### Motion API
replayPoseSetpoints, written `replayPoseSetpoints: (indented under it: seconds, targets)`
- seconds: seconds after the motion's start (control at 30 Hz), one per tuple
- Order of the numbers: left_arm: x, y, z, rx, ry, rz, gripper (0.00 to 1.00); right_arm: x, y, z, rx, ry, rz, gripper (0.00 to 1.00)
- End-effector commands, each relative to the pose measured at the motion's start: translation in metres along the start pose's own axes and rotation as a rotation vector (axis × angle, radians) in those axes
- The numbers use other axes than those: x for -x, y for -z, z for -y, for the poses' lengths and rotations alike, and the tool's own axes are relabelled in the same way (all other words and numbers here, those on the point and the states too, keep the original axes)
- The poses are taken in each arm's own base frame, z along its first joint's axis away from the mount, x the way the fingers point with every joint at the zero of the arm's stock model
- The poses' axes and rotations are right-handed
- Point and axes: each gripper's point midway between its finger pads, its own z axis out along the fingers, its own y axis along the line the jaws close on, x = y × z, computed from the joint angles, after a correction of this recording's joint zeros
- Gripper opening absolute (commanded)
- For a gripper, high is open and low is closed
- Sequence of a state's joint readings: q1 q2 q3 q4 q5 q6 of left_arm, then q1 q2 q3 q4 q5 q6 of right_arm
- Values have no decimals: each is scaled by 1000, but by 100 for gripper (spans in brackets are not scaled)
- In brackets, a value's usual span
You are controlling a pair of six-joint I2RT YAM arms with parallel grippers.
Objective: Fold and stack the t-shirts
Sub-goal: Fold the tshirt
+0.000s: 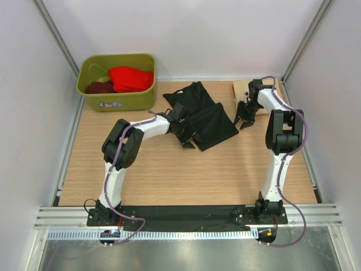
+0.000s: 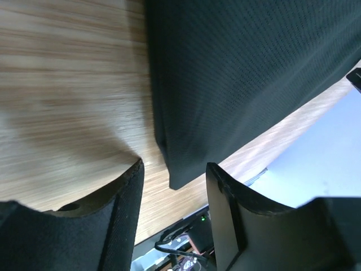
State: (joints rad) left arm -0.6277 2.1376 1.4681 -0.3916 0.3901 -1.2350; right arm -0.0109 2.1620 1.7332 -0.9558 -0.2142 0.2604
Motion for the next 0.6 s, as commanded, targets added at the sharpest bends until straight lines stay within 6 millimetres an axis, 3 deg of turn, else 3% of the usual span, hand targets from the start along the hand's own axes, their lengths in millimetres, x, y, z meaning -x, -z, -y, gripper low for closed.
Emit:
replayPoseSetpoints:
  seconds: [0.0, 0.2, 0.3, 0.33, 0.43, 0.57]
  targets:
    - [-2, -15, 1, 0, -2, -1, 49, 4, 7, -3, 21, 5, 24, 47]
    - [-13, -15, -9, 46, 13, -4, 40, 2, 28, -7, 24, -25, 58, 48]
    - [-14, -16, -12, 61, 20, 2, 27, 1, 39, -10, 36, -35, 79, 48]
    - [-15, -17, -12, 63, 19, 0, 17, -1, 40, -11, 38, -47, 76, 48]
    - [-17, -12, -17, 99, 8, -10, 0, -9, 48, -16, 56, -74, 70, 47]
    - [-26, 7, -23, 146, -46, -39, 0, -30, 54, -17, 42, -85, 33, 48]
